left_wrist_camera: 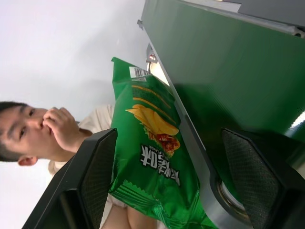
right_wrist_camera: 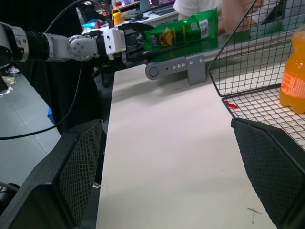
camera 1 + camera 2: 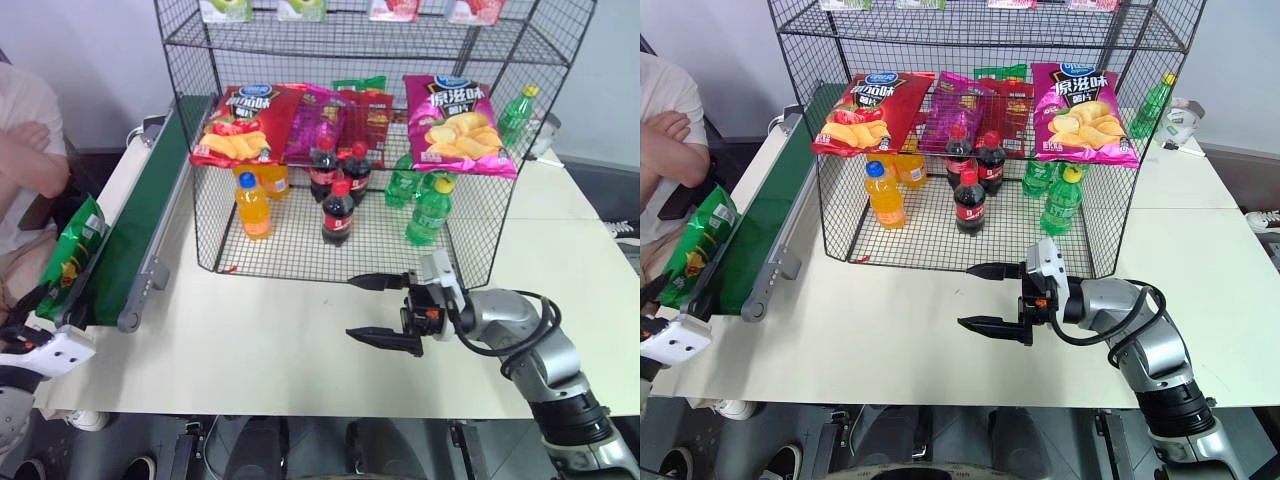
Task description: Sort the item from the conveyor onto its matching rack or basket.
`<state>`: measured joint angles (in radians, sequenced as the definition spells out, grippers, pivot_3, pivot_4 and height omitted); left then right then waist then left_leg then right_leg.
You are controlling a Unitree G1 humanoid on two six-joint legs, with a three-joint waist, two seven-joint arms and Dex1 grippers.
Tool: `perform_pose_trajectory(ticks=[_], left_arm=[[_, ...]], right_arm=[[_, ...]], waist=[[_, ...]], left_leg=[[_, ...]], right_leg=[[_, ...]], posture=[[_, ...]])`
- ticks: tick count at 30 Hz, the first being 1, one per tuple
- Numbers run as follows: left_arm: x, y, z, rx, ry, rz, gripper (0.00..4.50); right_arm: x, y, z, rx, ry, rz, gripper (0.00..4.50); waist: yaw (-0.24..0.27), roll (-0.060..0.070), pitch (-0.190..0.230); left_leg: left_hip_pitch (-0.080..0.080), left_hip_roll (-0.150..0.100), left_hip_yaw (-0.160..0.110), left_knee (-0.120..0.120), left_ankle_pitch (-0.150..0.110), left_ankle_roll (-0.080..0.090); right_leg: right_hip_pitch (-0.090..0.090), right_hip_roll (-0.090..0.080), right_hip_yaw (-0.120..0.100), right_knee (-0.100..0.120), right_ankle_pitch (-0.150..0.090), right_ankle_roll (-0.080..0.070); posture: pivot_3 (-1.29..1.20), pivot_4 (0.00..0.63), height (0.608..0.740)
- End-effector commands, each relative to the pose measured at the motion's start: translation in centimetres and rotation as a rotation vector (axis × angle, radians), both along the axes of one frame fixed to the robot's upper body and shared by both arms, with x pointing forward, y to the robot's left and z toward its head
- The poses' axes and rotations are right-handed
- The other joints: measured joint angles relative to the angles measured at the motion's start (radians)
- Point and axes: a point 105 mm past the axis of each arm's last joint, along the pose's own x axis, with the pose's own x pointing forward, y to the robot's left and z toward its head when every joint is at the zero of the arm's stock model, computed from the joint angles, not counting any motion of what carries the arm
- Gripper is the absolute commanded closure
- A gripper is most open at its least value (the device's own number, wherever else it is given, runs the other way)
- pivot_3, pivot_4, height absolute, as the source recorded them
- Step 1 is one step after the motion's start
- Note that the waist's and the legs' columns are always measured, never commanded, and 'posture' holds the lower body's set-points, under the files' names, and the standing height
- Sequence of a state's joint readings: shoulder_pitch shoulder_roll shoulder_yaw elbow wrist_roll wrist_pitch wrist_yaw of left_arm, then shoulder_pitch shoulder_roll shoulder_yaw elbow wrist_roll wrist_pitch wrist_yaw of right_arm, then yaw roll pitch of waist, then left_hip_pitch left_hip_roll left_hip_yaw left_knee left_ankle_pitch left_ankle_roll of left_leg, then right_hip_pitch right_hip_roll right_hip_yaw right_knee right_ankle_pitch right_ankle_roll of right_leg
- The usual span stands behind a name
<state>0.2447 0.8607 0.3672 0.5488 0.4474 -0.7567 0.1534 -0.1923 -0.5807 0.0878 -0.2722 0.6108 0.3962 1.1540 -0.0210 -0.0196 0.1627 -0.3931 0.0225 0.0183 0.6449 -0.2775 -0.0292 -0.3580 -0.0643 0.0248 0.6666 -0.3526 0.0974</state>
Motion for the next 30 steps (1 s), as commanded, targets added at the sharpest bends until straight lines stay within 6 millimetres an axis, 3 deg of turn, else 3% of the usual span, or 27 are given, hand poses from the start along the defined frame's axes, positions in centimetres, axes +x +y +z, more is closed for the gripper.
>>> perform_pose_trajectory(ticks=[1,30], left_arm=[[-0.3,0.2,0.6,0.000,-0.029,-0.002,0.79],[-1.1,-0.3,1.8,-0.018,-0.090,-0.016,0.79]], right_arm=[[0.0,-0.3,1.0,0.020,-0.053,-0.009,0.02],[-0.1,-0.3,0.5,0.018,-0.042,-0.007,0.02]], waist=[[0.000,0.000,0.000],[0.000,0.000,0.000]], left_leg=[[0.000,0.000,0.000,0.000,0.000,0.000],[0.000,0.000,0.000,0.001,0.000,0.000]], right_leg=[[0.000,0.000,0.000,0.000,0.000,0.000],[0.000,0.000,0.000,0.001,0.000,0.000]], posture=[[0.00,0.150,0.739],[0.00,0.150,0.739]])
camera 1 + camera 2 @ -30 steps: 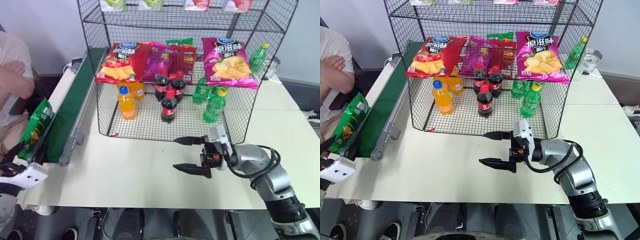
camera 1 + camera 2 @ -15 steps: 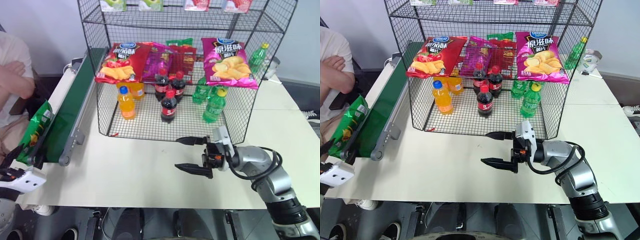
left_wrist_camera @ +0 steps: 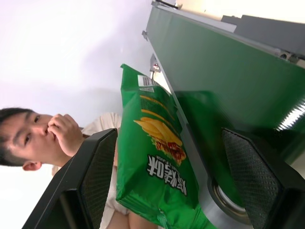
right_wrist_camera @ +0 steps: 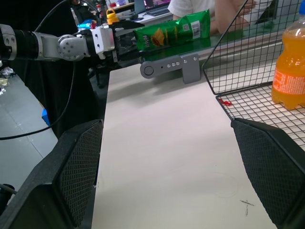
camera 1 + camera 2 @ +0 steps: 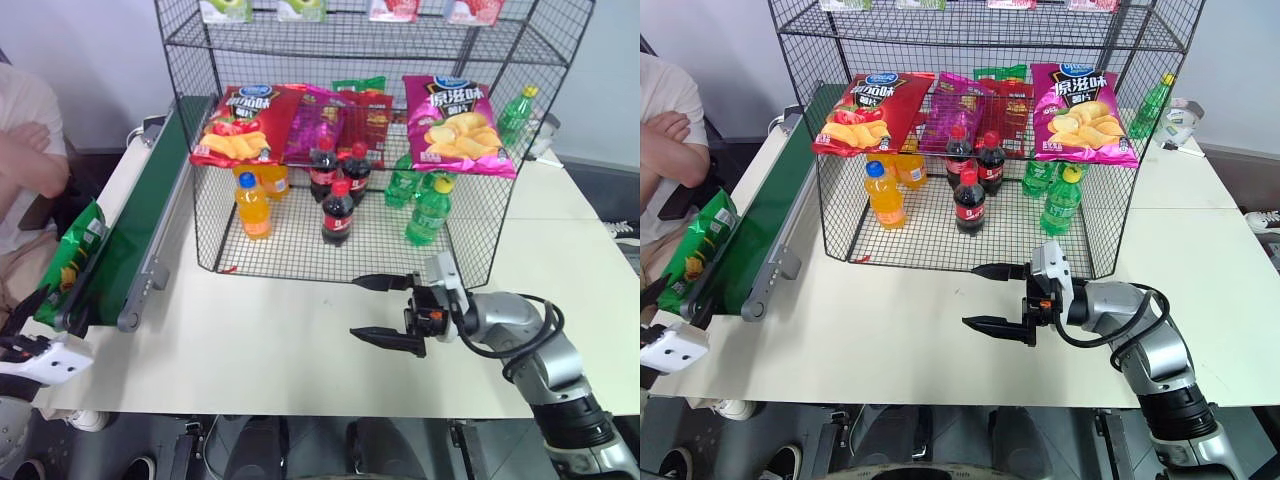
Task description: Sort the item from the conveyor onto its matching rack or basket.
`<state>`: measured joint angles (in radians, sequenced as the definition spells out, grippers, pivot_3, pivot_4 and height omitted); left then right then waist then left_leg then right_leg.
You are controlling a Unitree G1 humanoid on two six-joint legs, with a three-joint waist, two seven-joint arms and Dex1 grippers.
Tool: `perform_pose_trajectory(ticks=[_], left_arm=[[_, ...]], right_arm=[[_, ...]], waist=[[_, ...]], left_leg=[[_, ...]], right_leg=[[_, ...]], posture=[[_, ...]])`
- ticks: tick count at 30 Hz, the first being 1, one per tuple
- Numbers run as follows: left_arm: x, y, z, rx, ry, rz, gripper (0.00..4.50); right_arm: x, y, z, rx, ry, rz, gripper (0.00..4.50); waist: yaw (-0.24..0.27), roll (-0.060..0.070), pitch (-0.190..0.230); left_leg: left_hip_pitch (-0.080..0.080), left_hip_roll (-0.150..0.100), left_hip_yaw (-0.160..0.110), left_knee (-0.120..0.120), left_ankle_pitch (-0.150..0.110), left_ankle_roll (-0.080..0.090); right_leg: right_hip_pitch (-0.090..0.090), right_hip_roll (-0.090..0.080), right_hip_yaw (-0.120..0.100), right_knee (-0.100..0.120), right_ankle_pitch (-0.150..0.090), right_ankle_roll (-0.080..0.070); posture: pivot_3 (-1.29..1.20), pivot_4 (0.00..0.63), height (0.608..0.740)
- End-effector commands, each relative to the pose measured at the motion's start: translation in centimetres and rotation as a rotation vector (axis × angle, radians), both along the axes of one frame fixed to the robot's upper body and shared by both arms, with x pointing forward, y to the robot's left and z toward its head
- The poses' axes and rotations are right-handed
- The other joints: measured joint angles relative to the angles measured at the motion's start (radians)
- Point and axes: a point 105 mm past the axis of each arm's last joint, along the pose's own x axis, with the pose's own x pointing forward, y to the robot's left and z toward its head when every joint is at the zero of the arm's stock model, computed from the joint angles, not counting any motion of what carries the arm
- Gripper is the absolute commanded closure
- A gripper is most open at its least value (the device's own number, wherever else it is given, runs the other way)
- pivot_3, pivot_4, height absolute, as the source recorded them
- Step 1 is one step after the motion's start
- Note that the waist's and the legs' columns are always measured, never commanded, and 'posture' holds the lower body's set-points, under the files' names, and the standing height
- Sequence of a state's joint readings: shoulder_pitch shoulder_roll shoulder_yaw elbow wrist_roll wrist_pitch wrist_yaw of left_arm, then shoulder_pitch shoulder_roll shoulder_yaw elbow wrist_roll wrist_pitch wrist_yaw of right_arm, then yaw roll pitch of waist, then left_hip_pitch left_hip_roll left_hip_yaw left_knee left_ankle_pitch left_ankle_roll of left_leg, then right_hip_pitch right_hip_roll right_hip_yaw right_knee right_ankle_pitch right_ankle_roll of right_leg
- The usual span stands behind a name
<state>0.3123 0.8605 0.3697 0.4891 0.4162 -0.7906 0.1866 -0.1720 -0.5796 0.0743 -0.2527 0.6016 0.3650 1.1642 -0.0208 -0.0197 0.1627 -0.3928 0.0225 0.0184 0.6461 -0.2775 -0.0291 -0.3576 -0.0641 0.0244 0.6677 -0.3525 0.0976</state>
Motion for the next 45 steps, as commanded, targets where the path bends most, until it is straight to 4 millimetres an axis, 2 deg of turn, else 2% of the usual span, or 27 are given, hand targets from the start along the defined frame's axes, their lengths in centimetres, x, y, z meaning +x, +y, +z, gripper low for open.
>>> perform_pose_trajectory(ticks=[1,5,9,17,21,27,32,40,43,45], left_arm=[[-0.3,0.8,1.5,-0.045,-0.071,0.035,0.79],[-1.2,1.5,1.9,-0.185,-0.130,0.074,0.79],[-2.4,2.4,1.3,-0.386,-0.146,0.111,0.79],[-2.3,3.5,1.0,-0.509,-0.149,0.130,0.79],[-1.7,4.5,1.3,-0.561,-0.168,0.148,0.79],[-0.2,4.8,0.5,-0.680,-0.143,0.124,0.79],[1.3,4.5,0.6,-0.712,-0.137,0.087,0.79],[2.7,4.0,-0.4,-0.768,-0.093,0.060,0.79],[3.0,3.7,-0.5,-0.818,-0.091,0.038,1.61],[3.2,3.4,-0.5,-0.816,-0.083,0.023,2.52]], right_arm=[[-0.2,0.2,0.8,0.013,-0.037,0.013,0.02],[-0.2,0.3,0.8,0.016,-0.033,0.012,0.02],[-0.2,0.3,0.9,0.016,-0.033,0.013,0.02],[-0.1,0.5,1.4,0.017,-0.033,0.020,0.02],[-0.1,0.7,1.6,0.016,-0.032,0.020,0.02],[0.0,0.7,2.1,0.019,-0.036,0.011,0.02],[-0.2,0.4,1.8,0.014,-0.032,0.004,0.02],[-0.2,0.3,1.6,0.016,-0.034,-0.009,0.02],[-0.3,0.1,1.5,0.018,-0.033,-0.016,0.00],[-0.3,0.0,1.4,0.019,-0.030,-0.019,0.00]], waist=[[0.000,0.000,0.000],[-0.001,0.000,0.000],[-0.001,0.000,0.000],[0.001,-0.001,-0.001],[0.001,-0.001,-0.001],[0.001,-0.001,-0.001],[0.001,-0.002,-0.001],[0.000,-0.002,-0.001],[0.001,-0.002,-0.001],[0.001,-0.002,-0.001]], left_leg=[[0.000,0.000,0.000,0.000,0.000,0.000],[0.000,0.000,0.000,0.000,0.000,0.000],[0.000,0.000,0.000,0.000,0.000,0.000],[0.000,0.000,0.000,0.001,0.000,0.000],[0.000,0.000,0.000,0.001,0.000,0.000],[0.000,0.000,0.000,0.002,0.000,0.000],[0.000,0.000,0.000,0.002,0.000,0.000],[0.000,0.000,0.000,0.002,0.000,0.000],[0.000,0.000,0.000,0.003,0.000,0.000],[0.000,0.000,0.000,0.003,0.000,0.000]], right_leg=[[0.000,0.000,0.000,0.000,0.000,0.000],[0.000,0.000,0.000,0.000,0.000,0.000],[0.000,0.000,0.000,0.000,0.000,0.000],[0.001,0.000,0.000,0.000,0.000,0.000],[0.001,0.000,0.000,0.000,0.000,0.000],[0.001,0.001,-0.001,0.001,0.000,0.000],[0.001,0.001,-0.001,0.001,0.000,0.000],[0.000,0.002,-0.001,0.002,0.000,0.000],[0.000,0.002,-0.001,0.002,0.000,0.001],[0.000,0.002,-0.001,0.003,0.000,0.001]], posture=[[0.00,0.150,0.739],[0.00,0.150,0.739],[0.00,0.150,0.739],[0.00,0.150,0.739],[0.00,0.150,0.739],[0.00,0.150,0.739],[0.00,0.150,0.739],[0.00,0.150,0.739],[0.00,0.150,0.739],[0.00,0.150,0.739]])
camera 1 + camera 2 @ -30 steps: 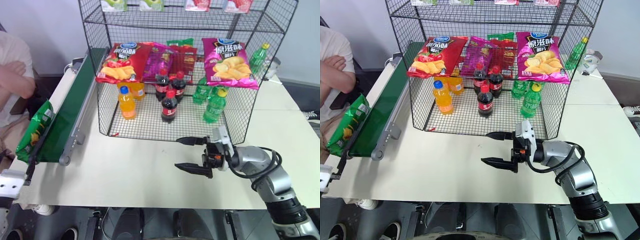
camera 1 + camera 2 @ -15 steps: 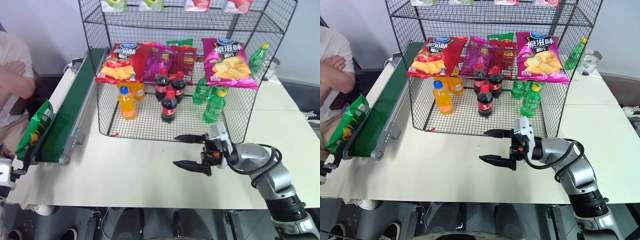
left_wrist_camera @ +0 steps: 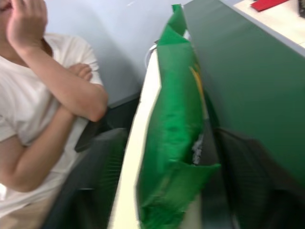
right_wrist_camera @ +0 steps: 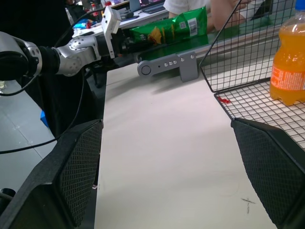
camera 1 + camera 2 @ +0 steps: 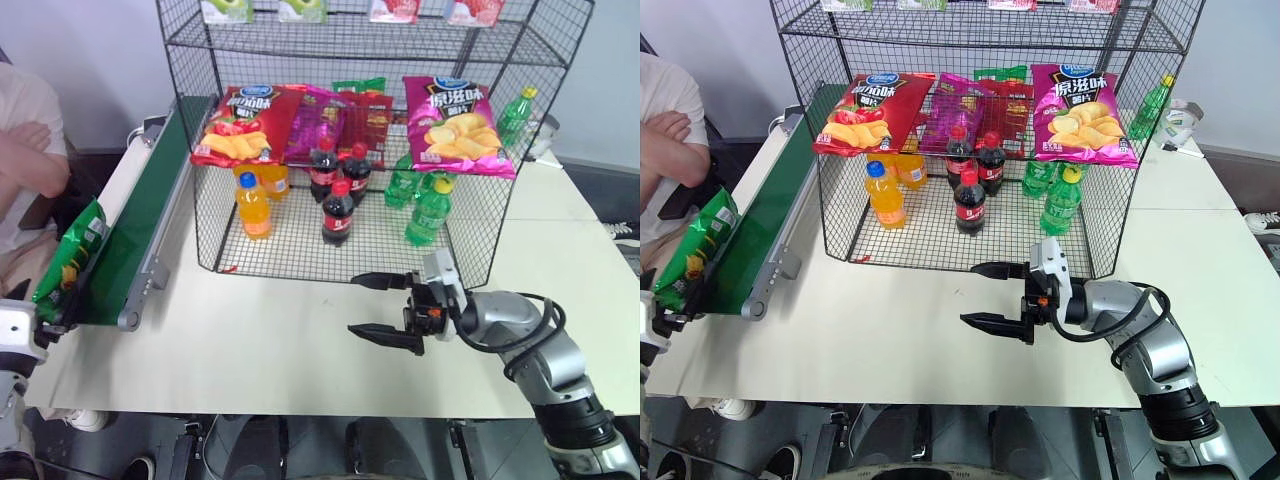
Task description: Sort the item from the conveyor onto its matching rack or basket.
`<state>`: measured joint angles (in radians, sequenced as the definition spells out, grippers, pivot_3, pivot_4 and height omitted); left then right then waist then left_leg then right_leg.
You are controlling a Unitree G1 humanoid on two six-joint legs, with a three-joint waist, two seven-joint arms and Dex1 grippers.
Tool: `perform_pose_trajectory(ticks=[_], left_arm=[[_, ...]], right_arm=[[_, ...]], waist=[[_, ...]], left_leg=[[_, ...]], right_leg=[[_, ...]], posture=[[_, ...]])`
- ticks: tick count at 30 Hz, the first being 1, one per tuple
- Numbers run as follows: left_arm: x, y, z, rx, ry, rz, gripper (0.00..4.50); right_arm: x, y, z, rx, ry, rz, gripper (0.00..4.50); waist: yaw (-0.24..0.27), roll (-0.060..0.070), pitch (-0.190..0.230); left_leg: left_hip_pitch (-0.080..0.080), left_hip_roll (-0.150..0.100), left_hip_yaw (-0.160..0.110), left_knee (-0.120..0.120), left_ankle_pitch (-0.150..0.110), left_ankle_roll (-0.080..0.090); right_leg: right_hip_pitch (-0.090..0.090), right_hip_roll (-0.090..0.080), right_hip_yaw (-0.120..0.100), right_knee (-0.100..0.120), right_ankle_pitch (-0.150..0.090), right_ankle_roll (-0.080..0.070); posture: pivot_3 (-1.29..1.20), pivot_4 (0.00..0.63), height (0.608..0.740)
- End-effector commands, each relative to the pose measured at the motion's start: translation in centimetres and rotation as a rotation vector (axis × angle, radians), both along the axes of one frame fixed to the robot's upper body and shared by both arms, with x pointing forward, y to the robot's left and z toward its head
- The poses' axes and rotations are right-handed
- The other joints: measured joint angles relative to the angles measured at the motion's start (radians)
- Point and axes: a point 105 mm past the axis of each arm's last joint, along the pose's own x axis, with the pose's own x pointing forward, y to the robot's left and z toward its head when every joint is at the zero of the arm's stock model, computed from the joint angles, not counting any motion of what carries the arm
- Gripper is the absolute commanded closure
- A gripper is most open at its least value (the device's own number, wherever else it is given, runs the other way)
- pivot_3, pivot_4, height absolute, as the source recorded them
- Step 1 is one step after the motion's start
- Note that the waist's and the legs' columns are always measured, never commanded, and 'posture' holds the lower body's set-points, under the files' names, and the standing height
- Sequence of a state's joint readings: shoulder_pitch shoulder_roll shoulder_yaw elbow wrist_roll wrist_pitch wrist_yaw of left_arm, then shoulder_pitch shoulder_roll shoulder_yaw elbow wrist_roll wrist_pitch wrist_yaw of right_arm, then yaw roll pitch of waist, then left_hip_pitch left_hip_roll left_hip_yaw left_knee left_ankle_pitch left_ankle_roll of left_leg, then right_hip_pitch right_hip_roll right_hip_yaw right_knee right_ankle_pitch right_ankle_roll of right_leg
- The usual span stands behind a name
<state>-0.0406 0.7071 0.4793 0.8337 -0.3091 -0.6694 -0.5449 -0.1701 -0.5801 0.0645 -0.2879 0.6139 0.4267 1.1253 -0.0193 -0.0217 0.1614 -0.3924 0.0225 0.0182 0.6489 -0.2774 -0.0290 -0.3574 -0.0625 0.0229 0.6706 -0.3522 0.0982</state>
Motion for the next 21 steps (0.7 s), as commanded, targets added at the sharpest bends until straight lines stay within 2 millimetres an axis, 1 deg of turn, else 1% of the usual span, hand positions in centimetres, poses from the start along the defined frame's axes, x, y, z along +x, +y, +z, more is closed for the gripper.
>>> perform_pose_trajectory(ticks=[1,4,5,10,14,18,21], left_arm=[[0.1,0.1,0.8,-0.015,-0.034,-0.013,2.95],[0.0,0.3,1.0,-0.022,-0.050,0.001,4.41],[0.0,0.4,1.1,-0.021,-0.056,0.008,4.47],[-0.4,0.7,1.8,0.001,-0.080,0.025,4.47],[-1.2,1.6,3.8,0.054,-0.146,0.089,4.47],[-1.8,1.1,6.7,0.121,-0.220,0.072,4.47],[-2.0,0.7,8.0,0.159,-0.245,0.062,4.47]], right_arm=[[-0.4,-0.2,1.1,0.023,-0.057,0.005,0.00],[-0.5,-0.2,1.0,0.026,-0.055,0.004,0.00],[-0.5,-0.2,1.0,0.027,-0.054,0.003,0.00],[-0.6,-0.1,1.0,0.031,-0.050,0.001,0.00],[-0.4,-0.3,1.0,0.030,-0.051,-0.003,0.00],[-0.3,-0.2,1.0,0.031,-0.051,-0.001,0.00],[-0.1,-0.1,1.0,0.032,-0.050,0.001,0.00]], waist=[[0.000,0.000,0.000],[-0.001,0.000,0.000],[-0.002,0.000,0.000],[-0.001,0.000,0.000],[-0.002,0.000,0.000],[-0.001,-0.001,0.000],[-0.001,-0.001,0.000]], left_leg=[[0.000,0.000,0.000,0.000,0.000,0.000],[0.000,0.000,0.000,0.000,0.000,0.000],[0.000,0.000,0.000,0.000,0.000,0.000],[0.000,0.000,0.000,0.000,0.000,0.000],[0.000,0.000,0.000,0.000,0.000,0.000],[0.000,0.000,0.000,0.000,0.000,0.000],[0.000,0.000,0.000,0.000,0.000,0.000]], right_leg=[[0.000,0.000,0.000,0.000,0.000,0.000],[0.000,0.000,0.000,0.000,0.000,0.000],[0.000,0.000,0.000,0.000,0.000,0.000],[0.000,0.000,0.000,0.000,0.000,0.000],[0.000,0.000,0.000,0.000,0.000,0.000],[0.000,0.000,0.001,0.000,0.000,0.000],[0.000,0.000,0.001,0.000,0.000,0.000]], posture=[[0.00,0.150,0.739],[0.00,0.150,0.739],[0.00,0.150,0.739],[0.00,0.150,0.739],[0.00,0.150,0.739],[0.00,0.150,0.739],[0.00,0.150,0.739]])
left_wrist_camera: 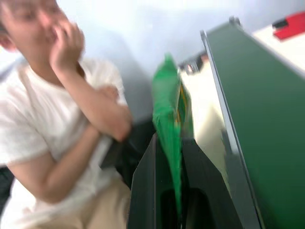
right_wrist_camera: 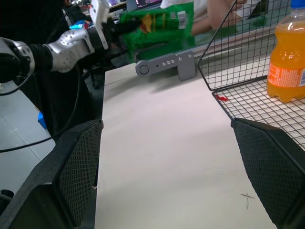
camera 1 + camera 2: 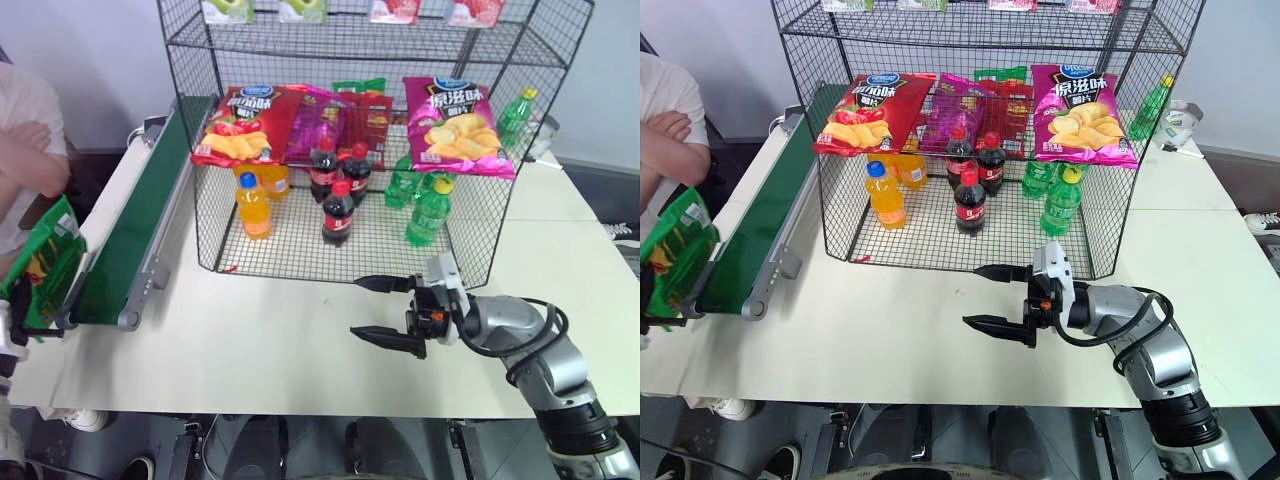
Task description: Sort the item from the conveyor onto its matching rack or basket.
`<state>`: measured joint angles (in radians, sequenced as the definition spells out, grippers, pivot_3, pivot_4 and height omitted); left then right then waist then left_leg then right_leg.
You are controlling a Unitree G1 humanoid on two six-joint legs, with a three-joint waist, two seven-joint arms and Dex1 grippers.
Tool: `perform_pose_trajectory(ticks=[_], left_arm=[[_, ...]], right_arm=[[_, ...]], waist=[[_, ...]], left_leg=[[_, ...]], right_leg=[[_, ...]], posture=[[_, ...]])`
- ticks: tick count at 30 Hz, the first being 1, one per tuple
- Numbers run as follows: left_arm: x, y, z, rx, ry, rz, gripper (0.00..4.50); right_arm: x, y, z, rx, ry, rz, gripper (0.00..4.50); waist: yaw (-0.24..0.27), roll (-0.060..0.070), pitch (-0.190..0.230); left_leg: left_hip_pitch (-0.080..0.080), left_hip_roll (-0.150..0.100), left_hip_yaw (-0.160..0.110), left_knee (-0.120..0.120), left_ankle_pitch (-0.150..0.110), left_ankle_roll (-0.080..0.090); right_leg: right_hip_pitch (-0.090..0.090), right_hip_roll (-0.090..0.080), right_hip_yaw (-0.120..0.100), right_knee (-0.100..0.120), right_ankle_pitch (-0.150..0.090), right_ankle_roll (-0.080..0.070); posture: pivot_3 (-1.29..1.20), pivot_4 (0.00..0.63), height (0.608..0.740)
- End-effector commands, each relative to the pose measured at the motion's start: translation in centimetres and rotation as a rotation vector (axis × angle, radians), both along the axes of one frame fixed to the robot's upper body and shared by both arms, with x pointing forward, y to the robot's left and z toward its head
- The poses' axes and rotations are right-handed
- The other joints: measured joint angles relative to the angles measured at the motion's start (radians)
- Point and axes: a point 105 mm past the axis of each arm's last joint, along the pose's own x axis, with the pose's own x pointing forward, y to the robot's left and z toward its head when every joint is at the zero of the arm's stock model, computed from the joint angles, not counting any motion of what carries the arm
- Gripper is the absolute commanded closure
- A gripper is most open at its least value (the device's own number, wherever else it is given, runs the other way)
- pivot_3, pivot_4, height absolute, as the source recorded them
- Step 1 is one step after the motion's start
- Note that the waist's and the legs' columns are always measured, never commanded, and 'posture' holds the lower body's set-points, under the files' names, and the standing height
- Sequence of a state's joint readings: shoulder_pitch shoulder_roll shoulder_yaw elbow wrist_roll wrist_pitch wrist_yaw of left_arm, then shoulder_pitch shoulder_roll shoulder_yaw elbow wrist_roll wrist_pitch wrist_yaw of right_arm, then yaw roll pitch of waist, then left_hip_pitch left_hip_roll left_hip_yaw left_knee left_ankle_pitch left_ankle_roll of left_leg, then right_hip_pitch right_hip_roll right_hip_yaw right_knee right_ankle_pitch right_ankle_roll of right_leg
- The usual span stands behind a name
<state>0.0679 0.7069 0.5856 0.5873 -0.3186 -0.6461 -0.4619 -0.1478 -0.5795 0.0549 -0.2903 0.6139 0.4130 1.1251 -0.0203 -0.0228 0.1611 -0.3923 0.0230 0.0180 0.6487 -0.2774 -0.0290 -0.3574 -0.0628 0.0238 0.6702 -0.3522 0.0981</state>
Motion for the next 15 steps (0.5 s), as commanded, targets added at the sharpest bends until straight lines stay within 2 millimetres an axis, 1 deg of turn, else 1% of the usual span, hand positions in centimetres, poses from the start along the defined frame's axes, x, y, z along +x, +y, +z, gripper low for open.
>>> perform_pose_trajectory(ticks=[1,4,8,12,15], left_arm=[[-0.3,-0.1,4.0,0.086,-0.098,0.000,4.47],[0.2,-1.1,5.7,0.111,-0.135,-0.027,4.47],[1.3,-2.8,7.2,0.128,-0.168,-0.066,4.47],[2.7,-5.8,9.0,0.177,-0.200,-0.168,4.47],[3.4,-7.7,9.2,0.188,-0.193,-0.244,4.47]], right_arm=[[0.1,0.2,1.2,0.027,-0.051,0.015,0.00],[0.2,0.4,1.2,0.029,-0.052,0.020,0.00],[0.3,0.7,1.4,0.032,-0.056,0.026,0.00],[0.4,0.7,1.5,0.034,-0.060,0.022,0.00],[0.5,0.5,1.5,0.032,-0.062,0.009,0.00]], waist=[[0.000,0.000,0.000],[0.000,0.000,0.000],[0.001,0.000,0.000],[0.001,0.000,0.000],[0.000,0.000,0.000]], left_leg=[[0.000,0.000,0.000,0.000,0.000,0.000],[0.000,0.000,0.000,0.000,0.000,0.000],[0.000,0.000,0.000,0.000,0.000,0.000],[0.000,0.000,0.000,0.000,0.000,0.000],[0.000,0.000,0.000,0.000,0.000,0.000]], right_leg=[[0.000,0.000,0.000,0.000,0.000,0.000],[0.000,0.000,0.000,0.000,0.000,0.000],[0.000,0.000,0.000,-0.001,0.000,0.000],[0.000,0.000,0.000,-0.001,0.000,0.000],[0.000,0.000,0.000,-0.001,0.000,0.000]], posture=[[0.00,0.150,0.739],[0.00,0.150,0.739],[0.00,0.150,0.739],[0.00,0.150,0.739],[0.00,0.150,0.739]])
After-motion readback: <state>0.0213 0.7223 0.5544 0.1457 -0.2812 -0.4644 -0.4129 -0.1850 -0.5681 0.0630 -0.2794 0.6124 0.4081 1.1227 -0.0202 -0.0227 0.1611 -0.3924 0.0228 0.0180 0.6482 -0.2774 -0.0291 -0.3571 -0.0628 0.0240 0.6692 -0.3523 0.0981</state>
